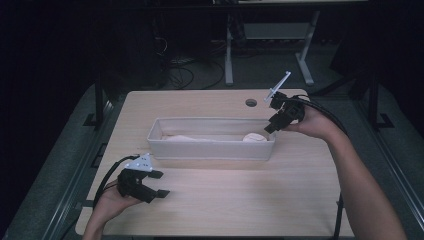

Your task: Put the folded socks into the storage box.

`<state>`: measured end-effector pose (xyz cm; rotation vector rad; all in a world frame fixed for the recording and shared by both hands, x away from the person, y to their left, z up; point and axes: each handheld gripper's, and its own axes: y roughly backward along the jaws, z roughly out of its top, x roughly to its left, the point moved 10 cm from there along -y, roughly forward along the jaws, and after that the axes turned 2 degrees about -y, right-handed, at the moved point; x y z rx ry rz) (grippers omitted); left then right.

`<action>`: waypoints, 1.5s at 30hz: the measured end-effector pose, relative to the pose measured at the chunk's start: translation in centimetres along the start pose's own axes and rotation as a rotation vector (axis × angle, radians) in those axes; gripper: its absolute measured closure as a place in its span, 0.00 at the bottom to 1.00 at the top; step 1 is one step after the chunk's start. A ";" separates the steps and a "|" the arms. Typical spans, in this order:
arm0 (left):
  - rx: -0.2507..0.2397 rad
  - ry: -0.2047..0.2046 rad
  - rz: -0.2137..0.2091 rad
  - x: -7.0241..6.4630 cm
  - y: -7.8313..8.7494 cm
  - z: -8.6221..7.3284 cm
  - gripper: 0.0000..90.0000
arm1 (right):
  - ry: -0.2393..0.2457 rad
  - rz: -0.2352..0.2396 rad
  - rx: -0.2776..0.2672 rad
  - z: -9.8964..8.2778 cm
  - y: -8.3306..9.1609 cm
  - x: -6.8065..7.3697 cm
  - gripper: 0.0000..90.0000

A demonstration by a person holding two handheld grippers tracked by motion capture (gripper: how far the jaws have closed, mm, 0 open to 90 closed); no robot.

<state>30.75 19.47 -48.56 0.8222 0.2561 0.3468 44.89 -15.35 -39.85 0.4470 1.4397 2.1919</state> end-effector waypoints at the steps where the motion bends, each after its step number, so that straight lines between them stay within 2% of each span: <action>1: 0.000 0.000 0.000 0.0 0.0 0.0 0.31 | 0.000 -0.002 -0.001 -0.1 0.1 0.0 0.61; 24: -0.003 -0.001 0.011 0.1 0.4 0.0 0.31 | -0.010 -0.011 -0.019 -2.4 1.5 0.9 0.59; 45: 0.004 0.000 0.013 0.1 0.2 -0.1 0.31 | -0.038 -0.001 -0.030 -4.9 1.1 1.5 0.58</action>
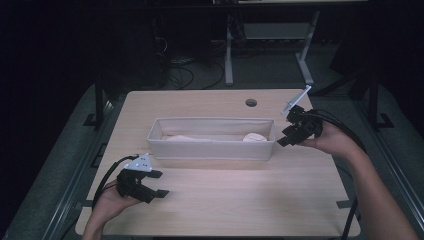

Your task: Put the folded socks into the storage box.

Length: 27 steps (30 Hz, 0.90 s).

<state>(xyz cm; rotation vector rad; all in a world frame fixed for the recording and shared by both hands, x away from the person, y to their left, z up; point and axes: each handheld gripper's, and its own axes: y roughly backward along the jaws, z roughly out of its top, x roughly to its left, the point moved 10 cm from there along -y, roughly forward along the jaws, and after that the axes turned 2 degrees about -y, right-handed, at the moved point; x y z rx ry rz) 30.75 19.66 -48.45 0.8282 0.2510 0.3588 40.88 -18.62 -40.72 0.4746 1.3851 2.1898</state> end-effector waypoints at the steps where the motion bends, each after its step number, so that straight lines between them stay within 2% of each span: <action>1: 0.000 0.000 0.000 0.0 0.0 0.0 0.31 | 0.001 0.001 -0.003 -0.1 0.0 0.0 0.58; 10: -0.001 0.004 0.001 0.0 0.0 0.0 0.31 | -0.008 0.010 -0.010 -0.7 -0.4 0.2 0.58; 27: 0.003 0.014 -0.001 0.2 -0.1 -0.3 0.31 | -0.039 0.031 -0.020 -3.3 -1.7 0.5 0.56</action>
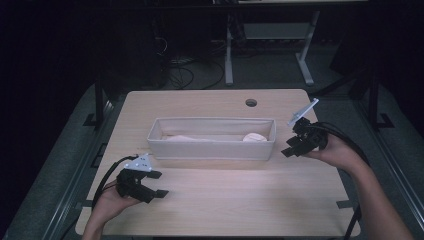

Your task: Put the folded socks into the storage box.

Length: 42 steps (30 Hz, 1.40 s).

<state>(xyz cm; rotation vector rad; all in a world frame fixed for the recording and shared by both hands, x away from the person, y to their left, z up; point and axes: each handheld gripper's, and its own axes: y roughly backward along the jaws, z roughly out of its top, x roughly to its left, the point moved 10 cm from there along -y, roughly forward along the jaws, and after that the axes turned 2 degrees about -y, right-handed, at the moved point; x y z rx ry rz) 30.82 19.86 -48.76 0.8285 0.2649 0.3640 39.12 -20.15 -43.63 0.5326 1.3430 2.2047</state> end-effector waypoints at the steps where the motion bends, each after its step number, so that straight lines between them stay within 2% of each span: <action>1: 0.001 0.000 0.001 0.0 0.0 0.0 0.31 | -0.004 0.001 0.002 -0.1 0.0 0.1 0.55; 42: 0.022 0.011 0.001 0.2 -0.3 -0.6 0.30 | -0.048 0.058 -0.033 -4.6 -3.6 1.8 0.45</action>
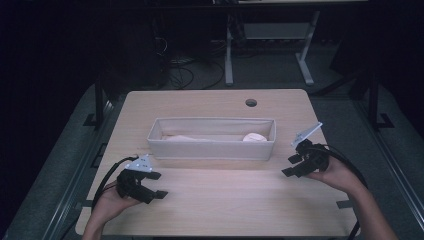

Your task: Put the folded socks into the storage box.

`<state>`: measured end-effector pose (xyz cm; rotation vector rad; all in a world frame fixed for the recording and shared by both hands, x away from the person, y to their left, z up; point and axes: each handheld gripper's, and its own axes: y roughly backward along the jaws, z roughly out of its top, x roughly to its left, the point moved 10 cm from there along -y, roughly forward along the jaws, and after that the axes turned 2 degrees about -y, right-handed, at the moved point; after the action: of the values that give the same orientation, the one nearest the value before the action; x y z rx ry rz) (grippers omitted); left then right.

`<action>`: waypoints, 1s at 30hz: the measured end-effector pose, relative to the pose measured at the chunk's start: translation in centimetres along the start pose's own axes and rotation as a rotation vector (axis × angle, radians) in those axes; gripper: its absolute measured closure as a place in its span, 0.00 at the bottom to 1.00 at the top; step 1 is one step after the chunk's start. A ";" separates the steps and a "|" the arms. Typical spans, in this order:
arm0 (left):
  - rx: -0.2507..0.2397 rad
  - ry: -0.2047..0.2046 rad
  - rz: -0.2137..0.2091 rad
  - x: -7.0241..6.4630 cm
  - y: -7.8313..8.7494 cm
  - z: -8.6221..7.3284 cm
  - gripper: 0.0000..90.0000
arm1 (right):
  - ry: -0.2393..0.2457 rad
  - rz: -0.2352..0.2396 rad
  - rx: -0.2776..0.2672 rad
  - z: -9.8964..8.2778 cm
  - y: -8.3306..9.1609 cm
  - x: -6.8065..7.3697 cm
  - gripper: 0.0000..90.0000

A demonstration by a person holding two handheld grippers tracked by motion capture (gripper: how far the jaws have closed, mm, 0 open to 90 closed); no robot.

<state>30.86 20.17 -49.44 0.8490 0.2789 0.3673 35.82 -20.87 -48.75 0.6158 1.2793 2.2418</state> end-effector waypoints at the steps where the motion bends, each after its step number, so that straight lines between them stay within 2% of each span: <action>1: 0.001 0.000 0.000 0.0 0.0 0.0 0.30 | 0.001 0.001 0.000 -0.1 -0.1 0.0 0.44; 16: -0.005 0.010 0.006 0.2 0.0 -0.2 0.30 | -0.007 0.022 -0.008 -1.9 -1.0 1.2 0.44; 30: -0.003 0.015 0.010 0.3 0.1 -0.4 0.29 | -0.008 0.039 -0.034 -2.7 -1.4 2.4 0.43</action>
<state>30.95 20.62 -49.61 0.8453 0.2880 0.3838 32.59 -20.59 -50.85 0.6417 1.2328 2.2857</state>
